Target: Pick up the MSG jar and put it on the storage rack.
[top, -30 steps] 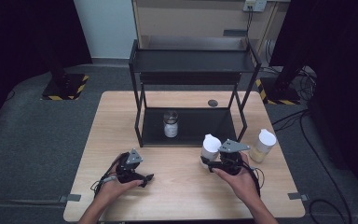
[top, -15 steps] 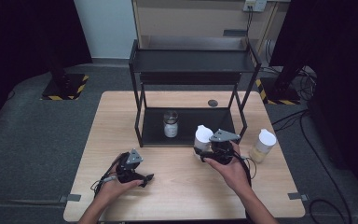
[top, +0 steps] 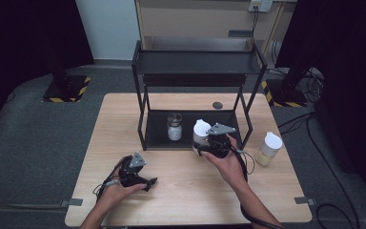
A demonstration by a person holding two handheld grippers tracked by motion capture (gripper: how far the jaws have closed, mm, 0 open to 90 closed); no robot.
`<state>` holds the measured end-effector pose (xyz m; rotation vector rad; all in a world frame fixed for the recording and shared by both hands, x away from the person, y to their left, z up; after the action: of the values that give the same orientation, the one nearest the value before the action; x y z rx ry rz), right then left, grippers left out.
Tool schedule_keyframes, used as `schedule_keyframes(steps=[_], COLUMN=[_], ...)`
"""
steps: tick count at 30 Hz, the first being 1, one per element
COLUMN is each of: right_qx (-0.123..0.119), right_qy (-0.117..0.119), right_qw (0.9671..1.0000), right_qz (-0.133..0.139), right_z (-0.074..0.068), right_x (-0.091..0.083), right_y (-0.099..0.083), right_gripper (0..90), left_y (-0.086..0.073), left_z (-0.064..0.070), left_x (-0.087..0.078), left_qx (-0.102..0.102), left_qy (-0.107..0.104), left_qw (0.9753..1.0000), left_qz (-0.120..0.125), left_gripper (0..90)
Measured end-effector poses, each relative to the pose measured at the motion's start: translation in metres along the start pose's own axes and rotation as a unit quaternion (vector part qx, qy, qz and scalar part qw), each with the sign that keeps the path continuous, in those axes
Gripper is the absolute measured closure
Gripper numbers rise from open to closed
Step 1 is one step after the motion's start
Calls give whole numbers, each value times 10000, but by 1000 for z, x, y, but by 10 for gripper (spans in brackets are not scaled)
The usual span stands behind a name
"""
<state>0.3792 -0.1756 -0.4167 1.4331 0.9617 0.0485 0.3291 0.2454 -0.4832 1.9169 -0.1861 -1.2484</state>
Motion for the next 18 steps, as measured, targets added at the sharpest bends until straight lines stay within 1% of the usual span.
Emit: schedule_keyframes(steps=[5,18], right_qx=[-13,93], right_qy=[-67,-139], right_qw=[10000,9999], right_qz=[-11,-19], right_z=[1,7], right_x=[8,26], right_y=[5,15], right_gripper=[316,316], left_y=[0,0], left_z=[0,0], left_x=[0,0], left_qx=[0,-1], left_qy=[2,3], left_qw=[10000,10000], left_qz=[1,2], left_gripper=[0,0])
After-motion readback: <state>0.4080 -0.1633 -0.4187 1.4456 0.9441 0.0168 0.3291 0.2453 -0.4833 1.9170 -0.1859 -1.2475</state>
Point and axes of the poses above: each handheld gripper's, and its own axes: x roughly forward along the jaws, y roughly out of its top, z roughly to its right, the point moved 5 cm from there along x, roughly forward along the jaws, and after that the axes turned 13 degrees about x, right-handed, at the moved point
